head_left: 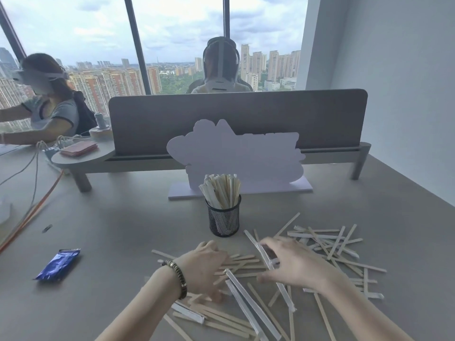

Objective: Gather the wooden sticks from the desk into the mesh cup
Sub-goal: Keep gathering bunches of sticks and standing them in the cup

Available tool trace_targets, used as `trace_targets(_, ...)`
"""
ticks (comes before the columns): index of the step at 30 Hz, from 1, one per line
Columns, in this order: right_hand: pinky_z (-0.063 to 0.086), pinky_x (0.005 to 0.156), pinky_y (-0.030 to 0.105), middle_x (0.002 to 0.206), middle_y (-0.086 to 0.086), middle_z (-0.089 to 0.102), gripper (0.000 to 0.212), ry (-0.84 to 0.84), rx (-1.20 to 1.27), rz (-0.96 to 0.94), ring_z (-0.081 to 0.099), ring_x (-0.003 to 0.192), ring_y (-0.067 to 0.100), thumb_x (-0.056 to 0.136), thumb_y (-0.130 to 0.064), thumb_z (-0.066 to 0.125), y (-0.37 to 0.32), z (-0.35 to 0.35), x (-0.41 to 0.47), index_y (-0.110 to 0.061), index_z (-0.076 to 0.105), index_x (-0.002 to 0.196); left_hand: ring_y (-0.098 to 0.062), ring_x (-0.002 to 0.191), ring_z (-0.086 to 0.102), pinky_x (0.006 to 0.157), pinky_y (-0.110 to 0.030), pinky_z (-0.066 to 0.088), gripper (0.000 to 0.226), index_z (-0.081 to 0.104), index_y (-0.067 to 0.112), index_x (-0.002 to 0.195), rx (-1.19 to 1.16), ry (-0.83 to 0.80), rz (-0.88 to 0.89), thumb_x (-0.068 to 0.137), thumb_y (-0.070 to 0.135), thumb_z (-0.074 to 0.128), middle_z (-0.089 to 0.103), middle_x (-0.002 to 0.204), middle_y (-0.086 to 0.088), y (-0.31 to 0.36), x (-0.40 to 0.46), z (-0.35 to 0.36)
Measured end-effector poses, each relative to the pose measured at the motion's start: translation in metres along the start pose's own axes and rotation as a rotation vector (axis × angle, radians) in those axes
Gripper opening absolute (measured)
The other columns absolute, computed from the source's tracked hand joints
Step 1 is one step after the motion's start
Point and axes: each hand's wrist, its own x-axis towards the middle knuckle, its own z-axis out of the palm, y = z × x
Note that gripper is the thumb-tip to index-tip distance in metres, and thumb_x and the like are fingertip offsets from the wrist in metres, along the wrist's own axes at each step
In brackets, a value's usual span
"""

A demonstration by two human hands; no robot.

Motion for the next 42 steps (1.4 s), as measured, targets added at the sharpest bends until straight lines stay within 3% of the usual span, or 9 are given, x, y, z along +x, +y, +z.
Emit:
trace_targets(6, 0.038, 0.091, 0.032, 0.126, -0.004, 0.057, 0.074, 0.057, -0.137, -0.067, 0.053, 0.120, 0.018, 0.079, -0.045, 0.075, -0.006, 0.006, -0.012, -0.031, 0.042, 0.144, -0.022, 0.112, 0.056, 0.087, -0.030, 0.042, 0.036, 0.057, 0.018, 0.113, -0.021, 0.134, 0.005, 0.081, 0.029, 0.070, 0.058, 0.120, -0.002, -0.002, 0.005, -0.006)
trace_targets(9, 0.035, 0.077, 0.030, 0.115, -0.005, 0.066, 0.046, 0.179, -0.121, -0.058, 0.062, 0.108, 0.019, 0.086, -0.025, 0.071, -0.007, 0.007, -0.011, -0.028, 0.056, 0.129, -0.023, 0.107, 0.057, 0.086, -0.032, 0.043, 0.030, 0.056, 0.017, 0.108, 0.002, 0.137, 0.024, 0.083, 0.029, 0.066, 0.059, 0.116, -0.003, -0.004, 0.004, -0.006)
trace_targets(15, 0.043, 0.076, 0.035, 0.100, 0.000, 0.067, 0.026, 0.205, -0.124, -0.046, 0.064, 0.094, 0.024, 0.089, -0.004, 0.059, -0.005, 0.016, -0.004, -0.020, 0.060, 0.109, -0.020, 0.100, 0.059, 0.081, -0.029, 0.045, 0.022, 0.060, 0.021, 0.101, -0.058, 0.180, 0.023, 0.080, 0.020, 0.054, 0.062, 0.108, 0.001, -0.008, 0.005, -0.001)
trace_targets(19, 0.037, 0.076, 0.032, 0.099, 0.001, 0.065, 0.028, 0.198, -0.165, -0.083, 0.061, 0.098, 0.025, 0.088, -0.002, 0.050, 0.000, 0.024, 0.003, -0.018, 0.060, 0.109, -0.019, 0.102, 0.057, 0.084, -0.032, 0.047, 0.015, 0.060, 0.024, 0.097, -0.042, 0.263, 0.042, 0.083, 0.027, 0.054, 0.061, 0.106, 0.004, -0.011, 0.009, 0.008)
trace_targets(24, 0.040, 0.095, 0.036, 0.110, 0.003, 0.056, 0.037, 0.146, -0.255, -0.152, 0.052, 0.107, 0.025, 0.088, 0.002, 0.042, 0.001, 0.028, 0.002, -0.016, 0.054, 0.118, -0.018, 0.107, 0.057, 0.084, -0.030, 0.043, 0.019, 0.059, 0.024, 0.103, -0.032, 0.301, 0.058, 0.085, 0.026, 0.055, 0.063, 0.111, 0.004, -0.013, 0.010, 0.012)
trace_targets(29, 0.037, 0.095, 0.032, 0.112, 0.003, 0.045, 0.055, 0.153, -0.217, -0.168, 0.046, 0.106, 0.025, 0.076, 0.016, 0.036, 0.000, 0.025, 0.000, -0.016, 0.052, 0.119, -0.019, 0.107, 0.054, 0.083, -0.028, 0.041, 0.019, 0.061, 0.019, 0.102, -0.034, 0.315, 0.075, 0.087, 0.029, 0.054, 0.059, 0.109, 0.001, -0.012, 0.009, 0.011)
trace_targets(33, 0.032, 0.084, 0.028, 0.114, 0.001, 0.043, 0.053, 0.185, -0.129, -0.146, 0.050, 0.102, 0.022, 0.083, 0.013, 0.033, -0.003, 0.016, -0.004, -0.018, 0.053, 0.122, -0.017, 0.102, 0.049, 0.083, -0.031, 0.045, 0.021, 0.055, 0.017, 0.088, -0.066, 0.319, 0.104, 0.087, 0.034, 0.042, 0.043, 0.094, 0.006, -0.018, 0.004, 0.011)
trace_targets(36, 0.030, 0.077, 0.027, 0.112, -0.001, 0.043, 0.042, 0.211, -0.074, -0.133, 0.053, 0.097, 0.021, 0.091, 0.007, 0.032, -0.006, 0.010, -0.005, -0.019, 0.054, 0.116, -0.017, 0.098, 0.047, 0.083, -0.038, 0.047, 0.005, 0.044, 0.021, 0.080, -0.095, 0.358, 0.107, 0.085, 0.019, 0.044, 0.040, 0.090, 0.006, -0.019, 0.002, 0.008)
trace_targets(42, 0.046, 0.080, 0.041, 0.093, -0.004, 0.051, 0.018, 0.238, 0.035, -0.116, 0.056, 0.086, 0.023, 0.104, -0.017, 0.035, -0.003, 0.004, -0.002, -0.022, 0.046, 0.092, -0.024, 0.078, 0.049, 0.070, -0.039, 0.043, 0.006, 0.035, 0.017, 0.085, -0.187, 0.419, 0.084, 0.087, 0.022, 0.039, 0.049, 0.083, 0.002, -0.017, 0.000, 0.001)
